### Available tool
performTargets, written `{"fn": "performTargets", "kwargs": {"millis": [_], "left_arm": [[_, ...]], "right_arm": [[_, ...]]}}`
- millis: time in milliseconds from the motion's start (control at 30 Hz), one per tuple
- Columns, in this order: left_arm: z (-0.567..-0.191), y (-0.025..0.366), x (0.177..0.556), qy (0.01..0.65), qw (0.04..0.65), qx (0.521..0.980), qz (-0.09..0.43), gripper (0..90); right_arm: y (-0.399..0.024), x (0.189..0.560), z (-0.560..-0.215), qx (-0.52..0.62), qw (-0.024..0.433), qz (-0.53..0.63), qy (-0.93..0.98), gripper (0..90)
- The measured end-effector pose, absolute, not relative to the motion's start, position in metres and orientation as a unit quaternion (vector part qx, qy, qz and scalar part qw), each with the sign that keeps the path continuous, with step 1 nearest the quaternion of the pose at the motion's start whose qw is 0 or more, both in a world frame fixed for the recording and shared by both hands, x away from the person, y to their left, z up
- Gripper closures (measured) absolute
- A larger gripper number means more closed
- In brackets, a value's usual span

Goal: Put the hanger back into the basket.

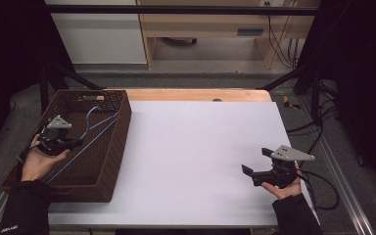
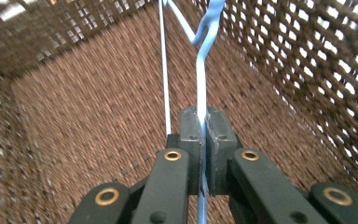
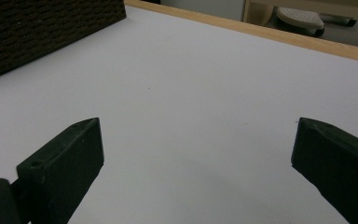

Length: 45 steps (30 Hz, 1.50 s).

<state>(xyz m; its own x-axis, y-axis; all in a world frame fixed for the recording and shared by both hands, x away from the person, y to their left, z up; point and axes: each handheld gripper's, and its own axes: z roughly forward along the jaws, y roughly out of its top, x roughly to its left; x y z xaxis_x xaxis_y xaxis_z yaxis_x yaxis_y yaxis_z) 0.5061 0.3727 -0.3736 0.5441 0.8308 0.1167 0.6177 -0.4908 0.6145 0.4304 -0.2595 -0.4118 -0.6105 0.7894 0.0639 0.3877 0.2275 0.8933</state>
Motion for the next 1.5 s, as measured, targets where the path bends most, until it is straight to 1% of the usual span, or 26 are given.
{"fn": "performTargets", "kwargs": {"millis": [33, 67, 133, 200, 233, 333, 367, 400, 433, 467, 500, 533, 567, 600, 633, 667, 800, 867, 900, 967, 1000, 1100, 1133, 1167, 1300, 1500], "left_arm": [[-0.376, 0.373, 0.506, 0.435, 0.249, 0.839, 0.21, 86.7], [-0.378, 0.373, 0.507, 0.441, 0.248, 0.84, 0.197, 86.4], [-0.38, 0.373, 0.506, 0.441, 0.233, 0.843, 0.202, 86.3], [-0.382, 0.375, 0.503, 0.444, 0.241, 0.84, 0.198, 82.4], [-0.381, 0.376, 0.501, 0.445, 0.251, 0.837, 0.196, 82.4], [-0.375, 0.376, 0.492, 0.443, 0.273, 0.832, 0.195, 74.5], [-0.371, 0.376, 0.488, 0.444, 0.279, 0.828, 0.198, 69.0], [-0.367, 0.377, 0.485, 0.441, 0.293, 0.825, 0.197, 69.0], [-0.364, 0.377, 0.481, 0.441, 0.309, 0.819, 0.197, 66.2], [-0.356, 0.375, 0.474, 0.447, 0.347, 0.798, 0.206, 57.9], [-0.356, 0.375, 0.474, 0.447, 0.347, 0.798, 0.206, 55.0], [-0.353, 0.374, 0.471, 0.447, 0.36, 0.793, 0.206, 55.0], [-0.35, 0.372, 0.468, 0.447, 0.373, 0.784, 0.214, 52.1], [-0.348, 0.369, 0.465, 0.449, 0.387, 0.776, 0.217, 47.7], [-0.345, 0.363, 0.459, 0.442, 0.415, 0.765, 0.218, 41.2], [-0.345, 0.363, 0.459, 0.442, 0.415, 0.765, 0.218, 38.8], [-0.342, 0.346, 0.448, 0.427, 0.449, 0.752, 0.226, 35.2], [-0.341, 0.338, 0.444, 0.418, 0.459, 0.75, 0.227, 31.6], [-0.341, 0.332, 0.441, 0.409, 0.468, 0.749, 0.23, 31.6], [-0.341, 0.324, 0.436, 0.401, 0.485, 0.742, 0.232, 26.8], [-0.341, 0.321, 0.434, 0.397, 0.491, 0.74, 0.231, 26.8], [-0.342, 0.305, 0.428, 0.381, 0.509, 0.738, 0.226, 19.2], [-0.343, 0.3, 0.426, 0.377, 0.513, 0.737, 0.229, 15.2], [-0.344, 0.296, 0.424, 0.375, 0.513, 0.737, 0.23, 15.2], [-0.349, 0.275, 0.416, 0.367, 0.513, 0.742, 0.228, 10.4], [-0.357, 0.249, 0.408, 0.353, 0.508, 0.752, 0.228, 9.0]], "right_arm": [[-0.26, 0.43, -0.412, 0.389, 0.207, 0.484, 0.755, 2.7], [-0.26, 0.43, -0.412, 0.39, 0.208, 0.485, 0.755, 2.7], [-0.26, 0.43, -0.412, 0.39, 0.208, 0.485, 0.755, 2.7], [-0.26, 0.43, -0.411, 0.39, 0.208, 0.486, 0.754, 2.7], [-0.26, 0.43, -0.411, 0.39, 0.208, 0.486, 0.754, 2.7], [-0.26, 0.43, -0.411, 0.39, 0.21, 0.487, 0.753, 2.7], [-0.26, 0.43, -0.411, 0.391, 0.21, 0.486, 0.753, 2.7], [-0.26, 0.43, -0.411, 0.391, 0.21, 0.486, 0.753, 2.7], [-0.26, 0.43, -0.41, 0.392, 0.208, 0.487, 0.752, 2.7], [-0.26, 0.43, -0.409, 0.389, 0.211, 0.488, 0.752, 2.7], [-0.26, 0.43, -0.409, 0.389, 0.211, 0.488, 0.752, 2.7], [-0.26, 0.429, -0.409, 0.389, 0.21, 0.489, 0.752, 2.7], [-0.26, 0.429, -0.409, 0.391, 0.21, 0.49, 0.75, 2.7], [-0.26, 0.429, -0.409, 0.391, 0.21, 0.49, 0.75, 2.7], [-0.26, 0.429, -0.408, 0.39, 0.21, 0.491, 0.75, 2.7], [-0.26, 0.429, -0.408, 0.39, 0.21, 0.491, 0.75, 2.7], [-0.261, 0.428, -0.407, 0.387, 0.208, 0.498, 0.747, 2.7], [-0.262, 0.428, -0.406, 0.384, 0.209, 0.502, 0.746, 2.7], [-0.262, 0.428, -0.406, 0.384, 0.209, 0.502, 0.746, 2.7], [-0.263, 0.427, -0.405, 0.385, 0.209, 0.506, 0.743, 2.6], [-0.263, 0.427, -0.405, 0.385, 0.209, 0.506, 0.743, 2.6], [-0.263, 0.427, -0.405, 0.384, 0.211, 0.507, 0.742, 2.5], [-0.264, 0.427, -0.404, 0.384, 0.212, 0.508, 0.742, 2.5], [-0.264, 0.427, -0.404, 0.384, 0.212, 0.508, 0.742, 2.5], [-0.264, 0.426, -0.404, 0.382, 0.213, 0.509, 0.741, 2.3], [-0.265, 0.426, -0.404, 0.384, 0.213, 0.511, 0.739, 2.3]]}}
